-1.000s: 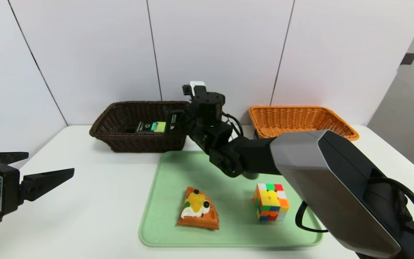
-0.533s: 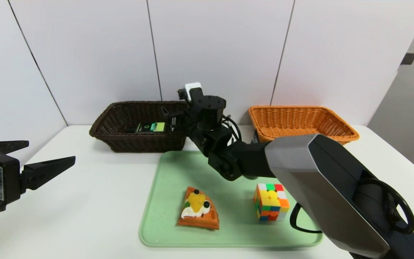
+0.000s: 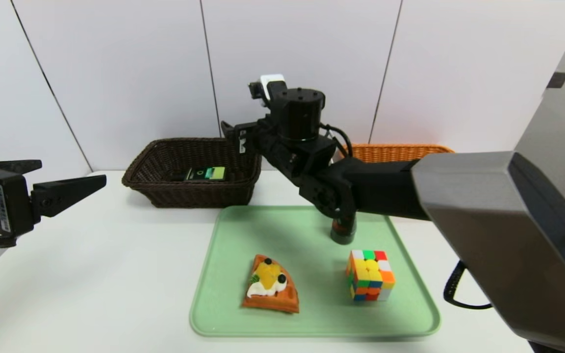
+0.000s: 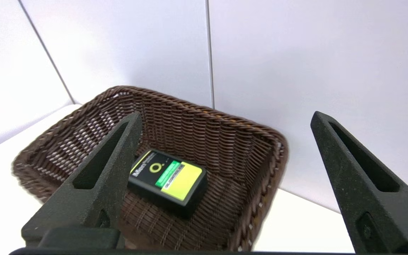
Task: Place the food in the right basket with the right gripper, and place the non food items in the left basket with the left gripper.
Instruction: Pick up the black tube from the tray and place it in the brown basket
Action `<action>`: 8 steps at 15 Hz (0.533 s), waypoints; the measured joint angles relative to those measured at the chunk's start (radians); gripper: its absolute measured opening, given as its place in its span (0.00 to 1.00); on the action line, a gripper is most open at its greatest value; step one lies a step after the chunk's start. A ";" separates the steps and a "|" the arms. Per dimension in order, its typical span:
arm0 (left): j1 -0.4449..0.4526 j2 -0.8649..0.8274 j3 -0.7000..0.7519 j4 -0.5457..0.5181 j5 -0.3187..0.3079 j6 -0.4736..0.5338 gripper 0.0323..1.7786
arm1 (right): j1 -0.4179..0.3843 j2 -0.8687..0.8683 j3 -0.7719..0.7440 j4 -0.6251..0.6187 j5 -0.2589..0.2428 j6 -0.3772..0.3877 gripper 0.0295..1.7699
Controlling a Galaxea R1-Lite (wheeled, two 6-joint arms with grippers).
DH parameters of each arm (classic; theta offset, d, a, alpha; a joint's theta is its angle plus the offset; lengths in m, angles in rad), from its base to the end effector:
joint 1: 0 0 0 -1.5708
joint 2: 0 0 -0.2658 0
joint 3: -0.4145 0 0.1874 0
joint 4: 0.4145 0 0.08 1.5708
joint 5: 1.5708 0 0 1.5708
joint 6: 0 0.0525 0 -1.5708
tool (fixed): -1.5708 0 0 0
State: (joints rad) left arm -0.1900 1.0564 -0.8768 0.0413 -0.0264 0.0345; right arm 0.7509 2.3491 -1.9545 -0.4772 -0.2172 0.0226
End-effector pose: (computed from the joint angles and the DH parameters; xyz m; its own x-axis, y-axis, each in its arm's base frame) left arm 0.1772 -0.0355 0.2460 0.9528 -0.2101 -0.2190 0.2214 0.9748 0.0279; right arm 0.3768 0.3361 0.2038 0.8585 0.5065 0.0806 -0.5105 0.8589 0.0403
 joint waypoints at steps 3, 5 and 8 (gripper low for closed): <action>0.000 0.011 -0.087 0.111 -0.001 -0.018 0.95 | 0.000 -0.137 0.000 0.220 -0.004 -0.002 0.94; -0.005 0.013 -0.119 0.136 -0.002 -0.021 0.95 | 0.000 -0.237 0.000 0.397 -0.004 -0.004 0.95; -0.020 0.014 -0.127 0.137 -0.002 -0.022 0.95 | -0.026 -0.396 -0.001 0.670 -0.005 -0.013 0.95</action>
State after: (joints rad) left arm -0.2096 1.0702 -1.0040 0.1785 -0.0287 0.0128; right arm 0.7253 1.9528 -1.9555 0.1932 -0.2221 0.0096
